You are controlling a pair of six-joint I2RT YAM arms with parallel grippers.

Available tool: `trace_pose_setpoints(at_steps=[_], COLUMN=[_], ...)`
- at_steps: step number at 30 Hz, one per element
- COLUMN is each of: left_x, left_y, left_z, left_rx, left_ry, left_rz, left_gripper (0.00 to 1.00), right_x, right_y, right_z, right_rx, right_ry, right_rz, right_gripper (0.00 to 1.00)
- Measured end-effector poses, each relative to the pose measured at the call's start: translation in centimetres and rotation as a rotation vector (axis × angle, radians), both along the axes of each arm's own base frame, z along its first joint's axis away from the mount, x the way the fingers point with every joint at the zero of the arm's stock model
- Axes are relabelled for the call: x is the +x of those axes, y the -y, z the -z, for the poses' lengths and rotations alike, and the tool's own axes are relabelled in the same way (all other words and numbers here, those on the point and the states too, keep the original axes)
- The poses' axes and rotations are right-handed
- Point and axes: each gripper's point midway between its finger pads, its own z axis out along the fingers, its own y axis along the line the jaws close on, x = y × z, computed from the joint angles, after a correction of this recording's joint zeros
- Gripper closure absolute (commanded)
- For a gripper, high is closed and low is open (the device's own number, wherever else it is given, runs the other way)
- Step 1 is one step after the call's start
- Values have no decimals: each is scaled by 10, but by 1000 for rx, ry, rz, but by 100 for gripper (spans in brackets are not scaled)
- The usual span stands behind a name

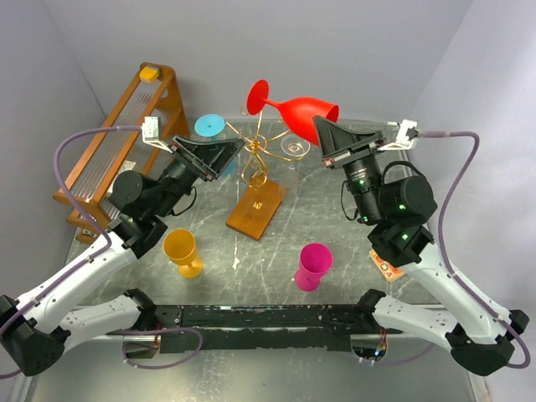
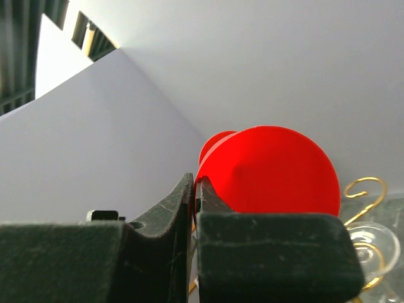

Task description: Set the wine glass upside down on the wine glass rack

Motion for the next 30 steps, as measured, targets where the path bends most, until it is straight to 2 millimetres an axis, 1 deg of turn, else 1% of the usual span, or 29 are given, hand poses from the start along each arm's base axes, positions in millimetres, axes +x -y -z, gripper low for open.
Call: trace_pose_setpoints(at_steps=[5, 8, 11, 15, 18, 19, 23, 26, 30], left_x=[4, 8, 12, 17, 23, 25, 32, 39, 52], left_y=[-5, -6, -7, -11, -16, -18, -28, -32, -35], left_z=[-9, -8, -8, -2, 1, 0, -9, -9, -4], left_rx=[-48, -54, -78, -125, -165, -185, -274, -315, -334], left_ry=[22, 16, 8, -29, -73, -87, -101, -126, -156], left_rz=[-31, -48, -57, -73, -97, -108, -145, -168, -220], left_gripper=[13, 14, 17, 19, 19, 19, 18, 26, 34], right_x=[1, 0, 1, 7, 12, 12, 11, 8, 3], right_y=[-19, -28, -37, -54, -68, -70, -83, -90, -98], right_z=[4, 3, 3, 8, 16, 17, 20, 20, 24], right_rx=[25, 43, 59, 68, 64, 64, 84, 101, 114], right_ry=[21, 32, 41, 38, 22, 20, 16, 15, 11], right_rz=[-80, -119, -155, -203, -243, -250, -310, -359, -419], right_gripper=[100, 100, 100, 100, 100, 100, 100, 100, 100])
